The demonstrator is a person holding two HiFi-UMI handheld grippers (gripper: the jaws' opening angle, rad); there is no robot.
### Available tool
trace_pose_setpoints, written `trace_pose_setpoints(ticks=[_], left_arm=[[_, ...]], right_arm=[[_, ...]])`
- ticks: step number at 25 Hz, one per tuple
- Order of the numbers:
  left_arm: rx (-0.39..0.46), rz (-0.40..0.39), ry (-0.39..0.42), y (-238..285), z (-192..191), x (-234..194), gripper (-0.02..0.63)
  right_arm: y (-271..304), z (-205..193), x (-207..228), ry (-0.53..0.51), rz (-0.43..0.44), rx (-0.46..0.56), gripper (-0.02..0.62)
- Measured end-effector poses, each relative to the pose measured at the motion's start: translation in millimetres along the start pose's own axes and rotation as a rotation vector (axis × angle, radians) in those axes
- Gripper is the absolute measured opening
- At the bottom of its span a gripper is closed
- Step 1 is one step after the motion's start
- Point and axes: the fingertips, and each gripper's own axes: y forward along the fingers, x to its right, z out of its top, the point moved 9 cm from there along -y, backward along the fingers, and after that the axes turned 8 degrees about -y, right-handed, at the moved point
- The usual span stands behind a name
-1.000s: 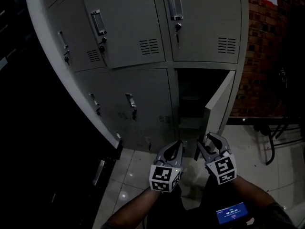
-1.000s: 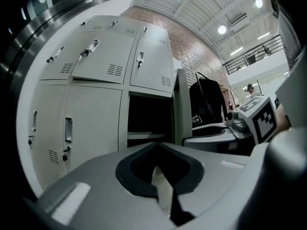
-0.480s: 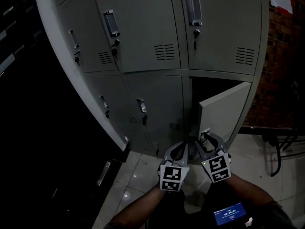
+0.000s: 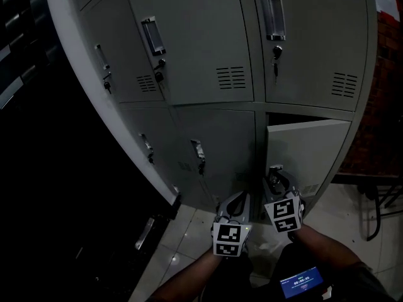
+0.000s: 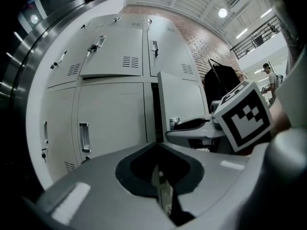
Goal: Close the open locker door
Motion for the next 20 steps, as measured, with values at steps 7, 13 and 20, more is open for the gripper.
trace_pose_setpoints(ticks=[7,13,20], left_arm=[[0.0,0.013,-0.018,12.4,-4.0,-14.1,0.002],[0.002,0.023,-0.04,25.2,-5.9,-22.6,0.002],[-0.002,0.031,-0.058,31.8,-7.8,-30.0,0.002]], right_arm=[[33.2,-2.6,10.5,-0.001,-0.055,-0.022,0.118],[51.6,-5.6,18.9,0.003,-0.099,-0.046,0.087],[62.6,-7.4,22.7,-0.001,-0.144,-0.058,0.075]])
